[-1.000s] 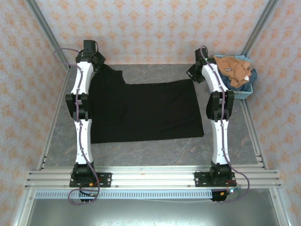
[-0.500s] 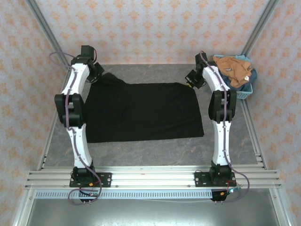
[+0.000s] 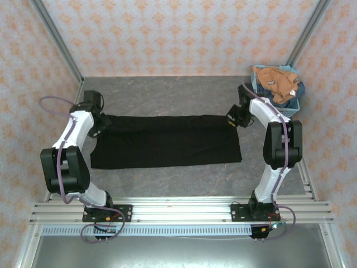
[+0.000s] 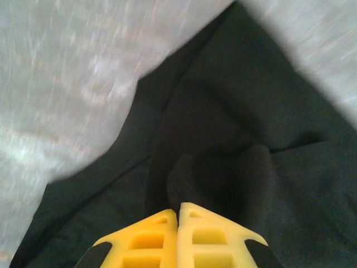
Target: Fold and stack the t-shirts
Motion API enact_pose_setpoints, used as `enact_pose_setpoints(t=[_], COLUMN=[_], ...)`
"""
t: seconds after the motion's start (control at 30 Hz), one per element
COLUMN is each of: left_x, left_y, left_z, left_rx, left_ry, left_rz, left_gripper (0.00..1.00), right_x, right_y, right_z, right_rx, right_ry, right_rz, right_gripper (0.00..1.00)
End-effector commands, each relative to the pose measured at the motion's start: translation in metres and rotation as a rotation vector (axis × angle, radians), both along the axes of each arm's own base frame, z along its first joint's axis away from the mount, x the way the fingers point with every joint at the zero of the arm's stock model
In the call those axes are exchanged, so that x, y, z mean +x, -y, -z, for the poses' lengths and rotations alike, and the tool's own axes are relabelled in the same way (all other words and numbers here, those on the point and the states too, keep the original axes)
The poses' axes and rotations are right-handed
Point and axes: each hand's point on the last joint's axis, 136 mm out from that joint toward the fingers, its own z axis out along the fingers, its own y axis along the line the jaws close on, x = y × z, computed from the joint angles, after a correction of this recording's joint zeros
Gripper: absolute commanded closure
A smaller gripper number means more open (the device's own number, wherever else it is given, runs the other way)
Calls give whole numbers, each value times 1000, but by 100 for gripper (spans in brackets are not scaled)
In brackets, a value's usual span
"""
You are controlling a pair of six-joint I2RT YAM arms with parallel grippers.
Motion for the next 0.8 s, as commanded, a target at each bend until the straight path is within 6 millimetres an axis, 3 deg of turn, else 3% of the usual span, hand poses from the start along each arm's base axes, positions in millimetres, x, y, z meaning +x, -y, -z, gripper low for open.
enact_pose_setpoints(t=[0.0,0.23,0.6,0.67,0.77], left_x=[-30,-54,-75,-81,-92], left_y=[-10,-15,-32,-30,-21], left_z=[-3,-8,-55,-49,-20], left_rx=[66,115,237,230,172], left_ry=[-13,-34,55,45,-12], left_rz=[-78,-116,-189,-193,-202], left_gripper=[100,100,100,100,100], right_x=[-12,-18,-30,-34,-44], right_y=[6,14,34,34,30], right_z=[14,6,-27,-24,-7], right_rx=[-33,-79,-180,-179,-158], right_ry=[4,3,48,36,-4], right_rz=[-12,-17,19,20,20], right_gripper=[100,100,100,100,100])
